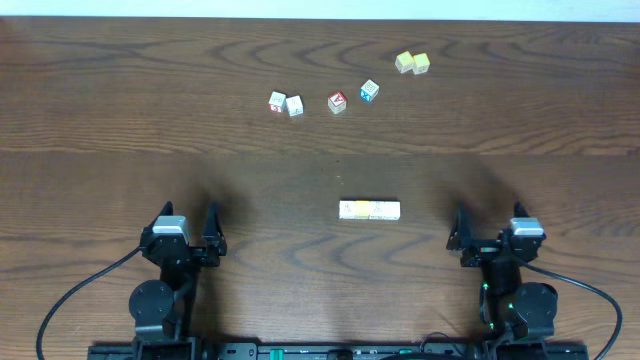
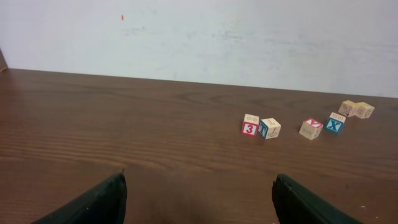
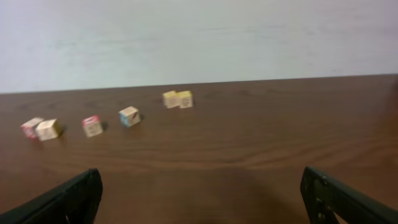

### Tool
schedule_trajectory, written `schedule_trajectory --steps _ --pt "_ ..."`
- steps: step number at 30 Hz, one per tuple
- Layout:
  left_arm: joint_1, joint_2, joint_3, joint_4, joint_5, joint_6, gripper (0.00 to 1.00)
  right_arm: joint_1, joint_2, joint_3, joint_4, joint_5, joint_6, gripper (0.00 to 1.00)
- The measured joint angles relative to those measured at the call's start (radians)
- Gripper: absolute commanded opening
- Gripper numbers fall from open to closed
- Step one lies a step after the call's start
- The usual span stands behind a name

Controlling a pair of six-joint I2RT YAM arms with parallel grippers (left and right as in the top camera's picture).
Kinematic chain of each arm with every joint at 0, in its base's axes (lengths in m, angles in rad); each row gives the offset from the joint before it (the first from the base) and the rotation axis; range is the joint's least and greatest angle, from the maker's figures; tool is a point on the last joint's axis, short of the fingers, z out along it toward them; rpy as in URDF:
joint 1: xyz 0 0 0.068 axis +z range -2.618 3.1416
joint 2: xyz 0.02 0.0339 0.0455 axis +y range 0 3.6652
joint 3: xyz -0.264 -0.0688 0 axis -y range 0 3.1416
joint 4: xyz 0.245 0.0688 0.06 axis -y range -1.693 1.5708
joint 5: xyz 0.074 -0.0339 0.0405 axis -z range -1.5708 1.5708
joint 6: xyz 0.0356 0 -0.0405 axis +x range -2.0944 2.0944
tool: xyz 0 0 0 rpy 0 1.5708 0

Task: Lift 4 blocks

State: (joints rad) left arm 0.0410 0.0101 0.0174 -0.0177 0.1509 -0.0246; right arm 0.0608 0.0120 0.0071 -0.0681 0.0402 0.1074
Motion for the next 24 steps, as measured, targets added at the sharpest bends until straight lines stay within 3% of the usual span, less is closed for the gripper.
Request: schedule_trajectory --steps 24 --pt "0.0 0.0 0.0 0.0 0.0 0.0 0.75 -0.008 0.0 0.0 0.002 0.023 -0.045 0.99"
